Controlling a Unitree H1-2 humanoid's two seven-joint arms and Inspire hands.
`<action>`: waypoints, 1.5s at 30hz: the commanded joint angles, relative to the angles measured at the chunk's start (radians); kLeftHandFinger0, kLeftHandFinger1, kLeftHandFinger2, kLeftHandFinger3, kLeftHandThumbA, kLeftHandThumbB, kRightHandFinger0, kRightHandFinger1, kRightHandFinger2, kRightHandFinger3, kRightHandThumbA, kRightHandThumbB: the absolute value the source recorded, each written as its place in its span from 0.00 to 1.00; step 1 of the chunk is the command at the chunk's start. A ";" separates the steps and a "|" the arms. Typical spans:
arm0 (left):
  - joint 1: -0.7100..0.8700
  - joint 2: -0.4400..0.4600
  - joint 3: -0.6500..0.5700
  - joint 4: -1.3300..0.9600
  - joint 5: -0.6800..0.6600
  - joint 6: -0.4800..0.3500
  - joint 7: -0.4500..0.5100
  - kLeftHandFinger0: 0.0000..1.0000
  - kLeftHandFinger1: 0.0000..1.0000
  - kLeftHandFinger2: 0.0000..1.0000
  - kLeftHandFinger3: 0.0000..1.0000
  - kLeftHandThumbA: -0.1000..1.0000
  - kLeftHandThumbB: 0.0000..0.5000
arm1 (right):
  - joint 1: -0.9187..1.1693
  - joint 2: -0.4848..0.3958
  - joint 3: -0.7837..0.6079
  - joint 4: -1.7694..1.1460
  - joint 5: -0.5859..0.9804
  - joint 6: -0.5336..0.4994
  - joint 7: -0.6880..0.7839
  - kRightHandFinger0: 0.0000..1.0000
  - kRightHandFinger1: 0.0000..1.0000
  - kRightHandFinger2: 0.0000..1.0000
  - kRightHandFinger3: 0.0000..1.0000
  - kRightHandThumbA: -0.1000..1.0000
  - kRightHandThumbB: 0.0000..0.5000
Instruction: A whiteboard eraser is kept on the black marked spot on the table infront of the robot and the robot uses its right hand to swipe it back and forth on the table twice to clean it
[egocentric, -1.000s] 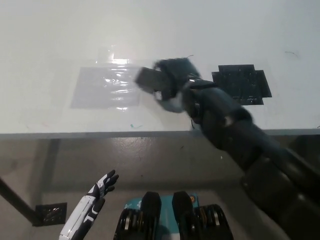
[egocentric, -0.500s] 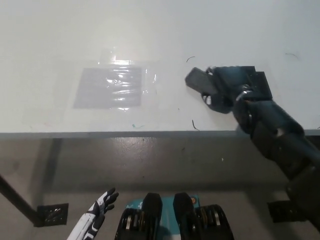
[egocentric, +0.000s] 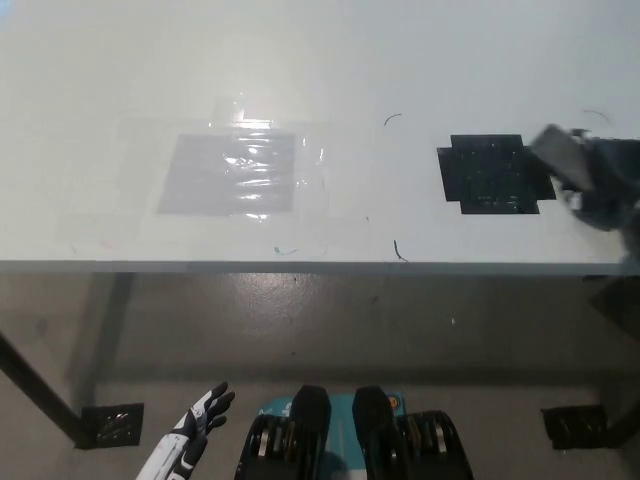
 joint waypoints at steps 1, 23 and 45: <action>-0.004 0.003 0.006 -0.019 -0.013 -0.039 -0.004 1.00 1.00 1.00 1.00 1.00 0.75 | 0.051 -0.170 -0.033 0.045 0.014 0.047 0.111 0.45 0.61 0.71 0.80 0.39 0.36; -0.029 -0.001 0.007 -0.012 -0.008 -0.039 -0.003 1.00 1.00 1.00 1.00 1.00 0.77 | -0.011 -0.067 -0.060 0.007 -0.027 0.058 0.106 0.27 0.37 0.46 0.72 0.43 0.45; -0.031 0.013 0.006 -0.028 -0.017 -0.033 -0.017 1.00 1.00 1.00 1.00 1.00 0.77 | -0.112 0.237 0.012 -0.072 -0.070 0.051 0.114 0.07 0.11 0.15 0.25 0.43 0.49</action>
